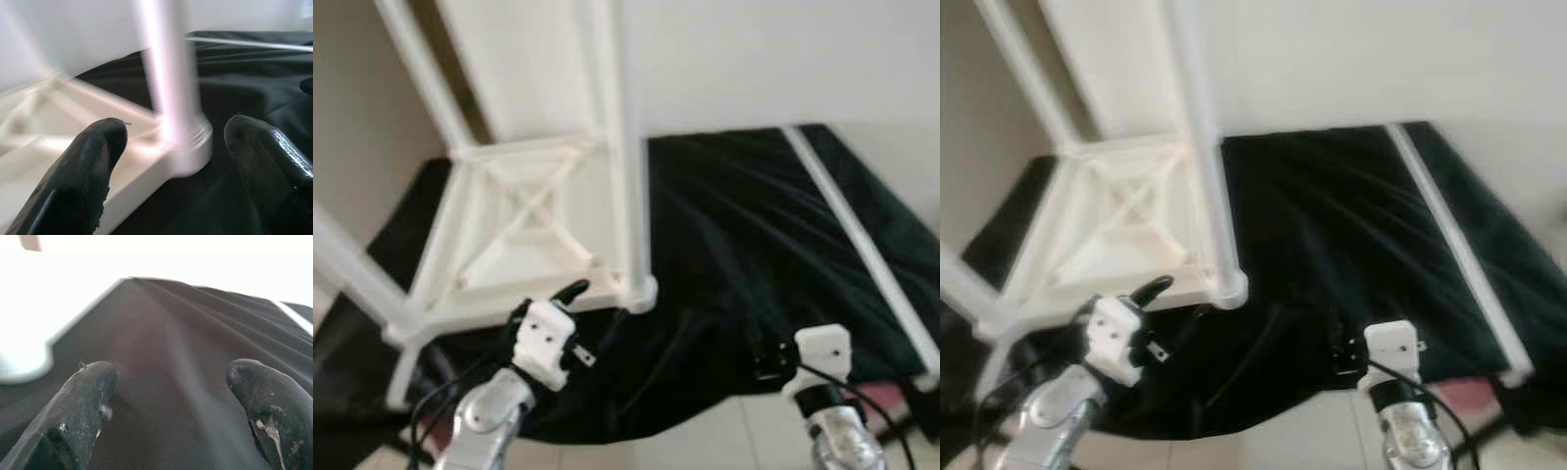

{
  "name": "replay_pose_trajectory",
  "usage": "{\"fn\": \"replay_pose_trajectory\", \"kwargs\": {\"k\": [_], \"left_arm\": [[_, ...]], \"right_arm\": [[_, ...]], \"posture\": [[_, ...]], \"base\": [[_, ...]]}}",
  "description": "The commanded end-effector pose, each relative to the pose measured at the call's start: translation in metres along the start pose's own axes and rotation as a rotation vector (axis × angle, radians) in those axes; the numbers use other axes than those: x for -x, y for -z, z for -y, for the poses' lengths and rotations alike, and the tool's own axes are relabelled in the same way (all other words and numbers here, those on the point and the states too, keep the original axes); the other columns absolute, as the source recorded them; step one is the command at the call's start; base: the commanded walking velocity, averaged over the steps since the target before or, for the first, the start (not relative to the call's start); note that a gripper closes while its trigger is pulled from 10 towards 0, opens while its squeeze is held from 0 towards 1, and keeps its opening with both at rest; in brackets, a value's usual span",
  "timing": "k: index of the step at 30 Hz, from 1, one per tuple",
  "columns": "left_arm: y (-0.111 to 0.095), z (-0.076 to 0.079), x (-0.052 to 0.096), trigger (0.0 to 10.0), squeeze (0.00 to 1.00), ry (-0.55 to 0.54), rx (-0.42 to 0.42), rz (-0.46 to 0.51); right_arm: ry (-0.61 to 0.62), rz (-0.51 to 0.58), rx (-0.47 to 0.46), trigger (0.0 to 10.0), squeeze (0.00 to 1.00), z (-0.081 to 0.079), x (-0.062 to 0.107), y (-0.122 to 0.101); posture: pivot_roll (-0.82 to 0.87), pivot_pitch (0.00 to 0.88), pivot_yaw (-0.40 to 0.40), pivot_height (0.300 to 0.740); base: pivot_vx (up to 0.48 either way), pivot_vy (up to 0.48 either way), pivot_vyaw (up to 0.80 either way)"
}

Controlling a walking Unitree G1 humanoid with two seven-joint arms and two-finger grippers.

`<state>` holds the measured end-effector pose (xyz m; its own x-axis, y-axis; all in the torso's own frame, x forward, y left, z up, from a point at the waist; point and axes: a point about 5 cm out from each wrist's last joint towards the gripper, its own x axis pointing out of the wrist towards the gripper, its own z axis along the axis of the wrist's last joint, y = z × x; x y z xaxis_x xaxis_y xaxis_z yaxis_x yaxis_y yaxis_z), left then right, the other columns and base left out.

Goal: Building children table

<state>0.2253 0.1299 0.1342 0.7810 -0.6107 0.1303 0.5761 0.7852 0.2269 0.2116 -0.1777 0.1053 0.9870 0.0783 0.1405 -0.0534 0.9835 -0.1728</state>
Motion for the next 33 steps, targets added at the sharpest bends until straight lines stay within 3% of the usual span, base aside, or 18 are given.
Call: {"fn": "replay_pose_trajectory", "kwargs": {"k": [1, 7, 20, 33], "left_arm": [[0.002, -0.004, 0.002, 10.0, 0.00, -0.034, -0.001, -0.020], [0.003, -0.004, 0.002, 10.0, 0.00, -0.047, 0.013, -0.022], [0.009, -0.006, 0.004, 10.0, 0.00, -0.056, 0.064, -0.051], [0.010, -0.006, 0.004, 10.0, 0.00, -0.063, 0.084, -0.063]], "right_arm": [[-0.019, -0.011, -0.002, 10.0, 0.00, -0.004, 0.000, 0.002], [-0.030, -0.006, -0.003, 10.0, 0.00, -0.005, -0.003, 0.002], [-0.008, -0.021, -0.020, 10.0, 0.00, -0.001, -0.002, 0.007], [0.009, -0.041, -0.027, 10.0, 0.00, -0.002, 0.004, 0.013]], "posture": [[0.04, 0.030, 0.030, 0.740], [0.05, 0.031, 0.026, 0.740], [0.05, 0.032, 0.024, 0.740], [0.05, 0.036, 0.027, 0.740]], "base": [[0.000, 0.000, 0.80], [0.000, 0.000, 0.80], [0.000, 0.000, 0.00], [0.000, 0.308, 0.00]]}}
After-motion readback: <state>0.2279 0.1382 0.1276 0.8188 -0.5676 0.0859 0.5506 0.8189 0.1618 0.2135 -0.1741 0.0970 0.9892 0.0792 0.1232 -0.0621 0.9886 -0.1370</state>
